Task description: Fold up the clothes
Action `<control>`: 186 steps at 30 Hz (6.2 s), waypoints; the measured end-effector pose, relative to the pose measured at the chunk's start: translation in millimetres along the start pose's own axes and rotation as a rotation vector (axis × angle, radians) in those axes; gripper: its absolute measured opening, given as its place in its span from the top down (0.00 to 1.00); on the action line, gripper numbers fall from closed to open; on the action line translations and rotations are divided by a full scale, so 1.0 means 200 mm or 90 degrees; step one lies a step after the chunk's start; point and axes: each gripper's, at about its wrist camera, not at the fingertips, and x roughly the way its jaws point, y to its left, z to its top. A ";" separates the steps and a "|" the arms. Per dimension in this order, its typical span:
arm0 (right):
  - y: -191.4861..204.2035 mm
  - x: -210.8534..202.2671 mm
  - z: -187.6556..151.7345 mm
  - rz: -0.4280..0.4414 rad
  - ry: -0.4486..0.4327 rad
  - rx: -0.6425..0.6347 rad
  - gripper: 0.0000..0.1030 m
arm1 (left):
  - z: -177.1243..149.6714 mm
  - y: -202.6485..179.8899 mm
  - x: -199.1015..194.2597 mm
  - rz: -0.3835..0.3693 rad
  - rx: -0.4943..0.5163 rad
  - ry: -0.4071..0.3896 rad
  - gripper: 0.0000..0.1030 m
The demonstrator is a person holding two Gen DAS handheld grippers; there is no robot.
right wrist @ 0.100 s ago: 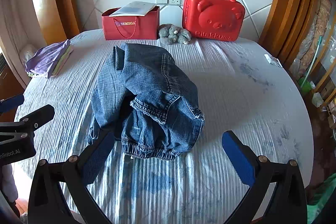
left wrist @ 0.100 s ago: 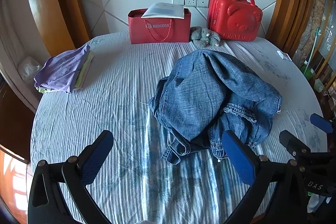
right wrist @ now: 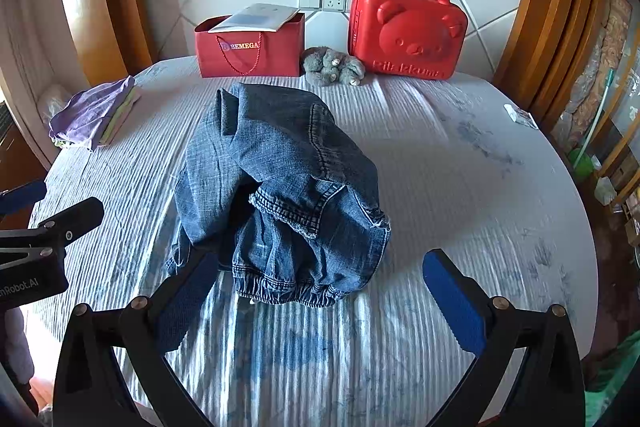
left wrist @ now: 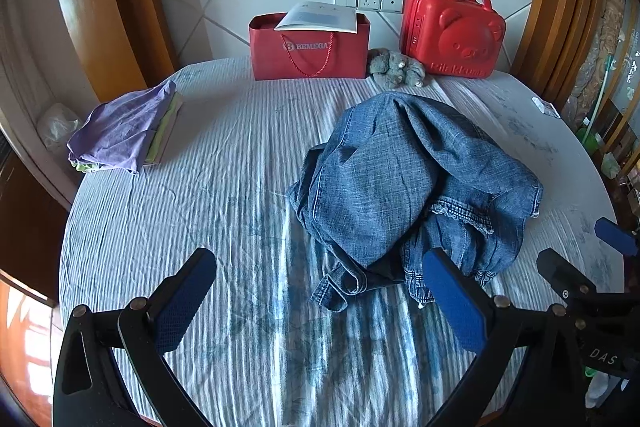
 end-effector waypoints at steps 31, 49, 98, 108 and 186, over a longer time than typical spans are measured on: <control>-0.01 -0.03 0.04 0.004 -0.014 0.007 0.00 | 0.02 0.04 0.04 0.001 0.027 0.010 0.01; 0.01 -0.02 0.03 -0.004 -0.012 0.001 0.00 | 0.02 0.03 0.04 -0.019 0.017 -0.011 0.02; -0.36 0.75 -0.11 0.200 0.155 0.072 0.49 | -0.08 -0.14 0.89 -0.043 0.020 0.094 0.61; -0.29 0.70 -0.11 0.184 0.116 0.069 0.93 | 0.10 0.06 0.65 -0.028 0.047 0.034 0.94; -1.16 -0.50 0.91 -0.176 -0.476 0.040 0.92 | 0.87 0.74 -0.02 0.055 0.015 -0.213 0.91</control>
